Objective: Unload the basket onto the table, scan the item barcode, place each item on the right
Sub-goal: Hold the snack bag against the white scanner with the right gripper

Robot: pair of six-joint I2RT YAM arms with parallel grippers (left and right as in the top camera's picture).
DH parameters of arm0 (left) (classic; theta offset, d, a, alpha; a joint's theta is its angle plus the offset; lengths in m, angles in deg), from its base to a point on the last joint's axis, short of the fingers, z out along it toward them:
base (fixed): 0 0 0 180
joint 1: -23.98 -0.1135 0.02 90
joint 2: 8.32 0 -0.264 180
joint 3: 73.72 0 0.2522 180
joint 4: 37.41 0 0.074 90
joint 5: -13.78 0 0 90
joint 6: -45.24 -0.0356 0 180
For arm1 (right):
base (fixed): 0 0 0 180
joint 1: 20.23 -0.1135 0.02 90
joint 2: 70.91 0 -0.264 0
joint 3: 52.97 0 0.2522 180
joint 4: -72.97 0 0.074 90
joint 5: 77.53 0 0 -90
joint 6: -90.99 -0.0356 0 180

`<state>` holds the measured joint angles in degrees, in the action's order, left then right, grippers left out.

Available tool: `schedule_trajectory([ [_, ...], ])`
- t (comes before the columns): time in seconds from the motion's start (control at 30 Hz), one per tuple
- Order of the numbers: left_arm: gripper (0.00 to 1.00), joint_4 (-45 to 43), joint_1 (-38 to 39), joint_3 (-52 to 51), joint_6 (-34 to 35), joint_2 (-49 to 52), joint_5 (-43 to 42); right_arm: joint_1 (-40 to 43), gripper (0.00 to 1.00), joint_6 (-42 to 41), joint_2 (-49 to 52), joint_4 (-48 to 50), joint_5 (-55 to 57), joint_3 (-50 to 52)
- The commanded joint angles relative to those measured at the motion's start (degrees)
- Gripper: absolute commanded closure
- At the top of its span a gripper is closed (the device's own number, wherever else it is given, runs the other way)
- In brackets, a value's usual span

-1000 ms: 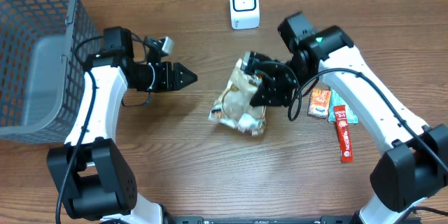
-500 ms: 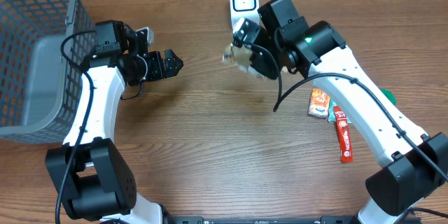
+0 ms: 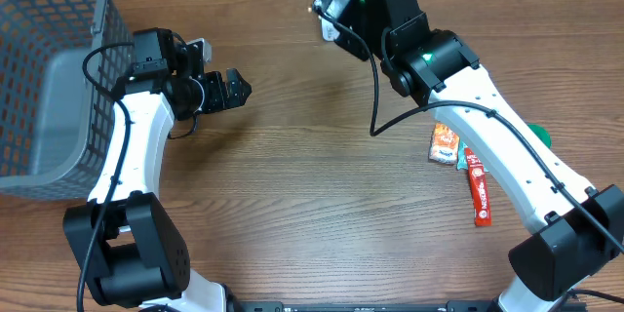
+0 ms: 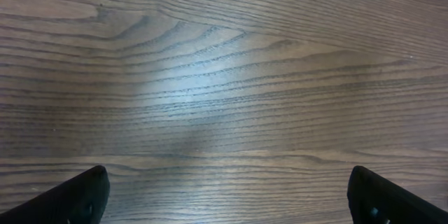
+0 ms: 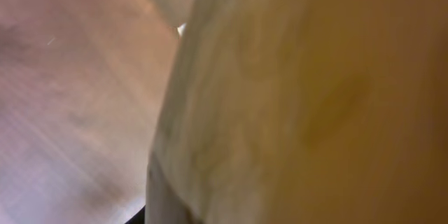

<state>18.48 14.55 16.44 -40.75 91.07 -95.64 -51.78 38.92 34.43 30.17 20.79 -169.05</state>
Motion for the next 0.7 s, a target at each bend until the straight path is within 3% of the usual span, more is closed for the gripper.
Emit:
schedule_trajectory([
  [0.0, 0.01, -0.13, -0.31, 1.01, 0.48, 0.24, 0.37, 0.17, 0.97, 5.90, 2.01, 4.55, 6.82, -1.57],
  [0.23, 0.00, -0.15, -0.28, 1.01, 0.48, 0.24, 0.37, 0.17, 0.96, 8.66, 9.09, 18.84, 10.58, -1.57],
  [0.67, 0.00, -0.15, -0.31, 1.01, 0.50, 0.24, 0.37, 0.07, 0.97, 8.66, 19.12, 35.80, 16.31, -1.57],
])
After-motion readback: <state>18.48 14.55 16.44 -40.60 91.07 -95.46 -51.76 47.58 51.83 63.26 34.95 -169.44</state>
